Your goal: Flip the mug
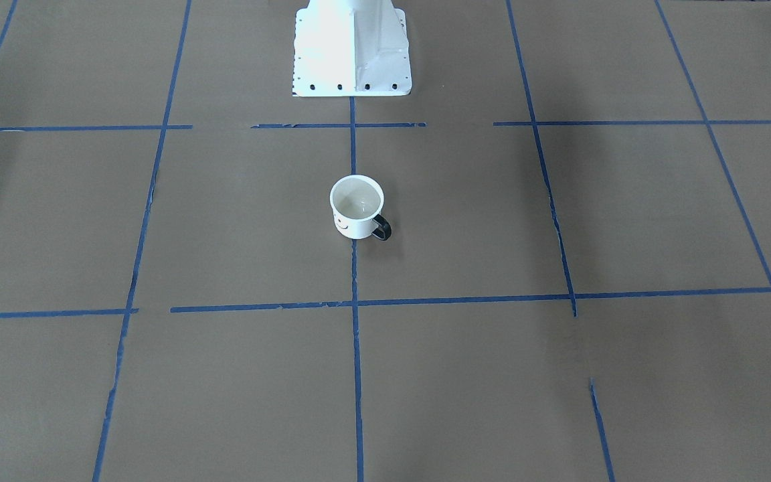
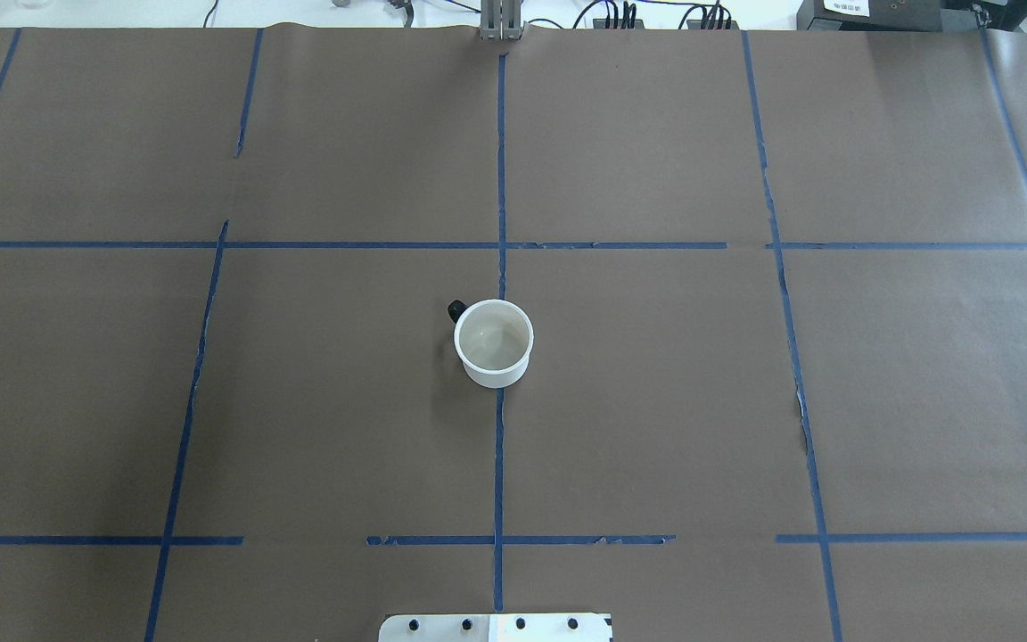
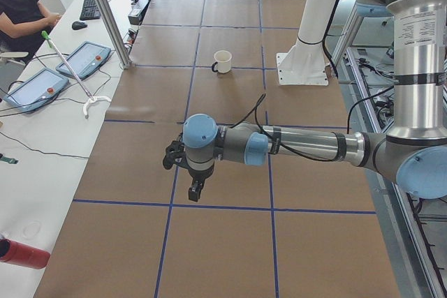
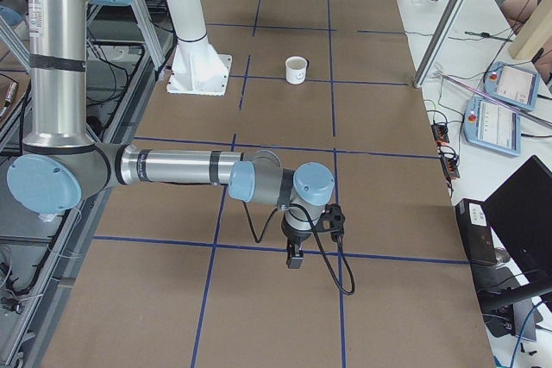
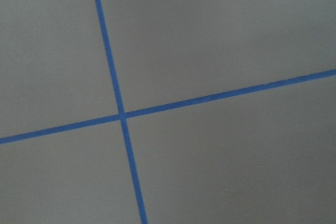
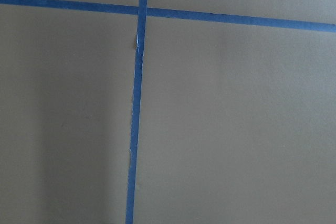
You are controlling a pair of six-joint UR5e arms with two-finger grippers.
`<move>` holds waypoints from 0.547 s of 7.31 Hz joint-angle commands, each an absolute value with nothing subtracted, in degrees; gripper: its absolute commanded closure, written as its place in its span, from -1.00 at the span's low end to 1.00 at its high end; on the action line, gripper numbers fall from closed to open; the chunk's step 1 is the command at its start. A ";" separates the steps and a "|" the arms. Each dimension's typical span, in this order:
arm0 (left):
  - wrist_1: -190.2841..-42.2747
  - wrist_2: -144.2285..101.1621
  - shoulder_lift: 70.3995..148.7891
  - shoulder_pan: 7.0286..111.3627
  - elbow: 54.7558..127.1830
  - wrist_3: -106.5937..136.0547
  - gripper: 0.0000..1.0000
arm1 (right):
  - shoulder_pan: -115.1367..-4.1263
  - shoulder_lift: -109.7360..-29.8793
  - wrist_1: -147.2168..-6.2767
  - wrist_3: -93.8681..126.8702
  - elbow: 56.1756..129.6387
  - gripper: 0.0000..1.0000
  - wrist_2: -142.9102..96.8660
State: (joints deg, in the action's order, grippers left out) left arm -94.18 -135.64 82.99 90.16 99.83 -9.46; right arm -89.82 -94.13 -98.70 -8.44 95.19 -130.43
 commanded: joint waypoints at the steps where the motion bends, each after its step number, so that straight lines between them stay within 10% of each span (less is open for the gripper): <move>1: -94.13 -136.05 82.53 92.20 98.62 -11.25 -1.00 | -89.82 -94.22 -98.70 -8.44 95.19 -1.00 -130.43; 4: -94.04 -136.14 82.97 92.37 97.91 -11.16 -1.00 | -89.82 -94.13 -98.70 -8.44 95.19 -1.00 -130.43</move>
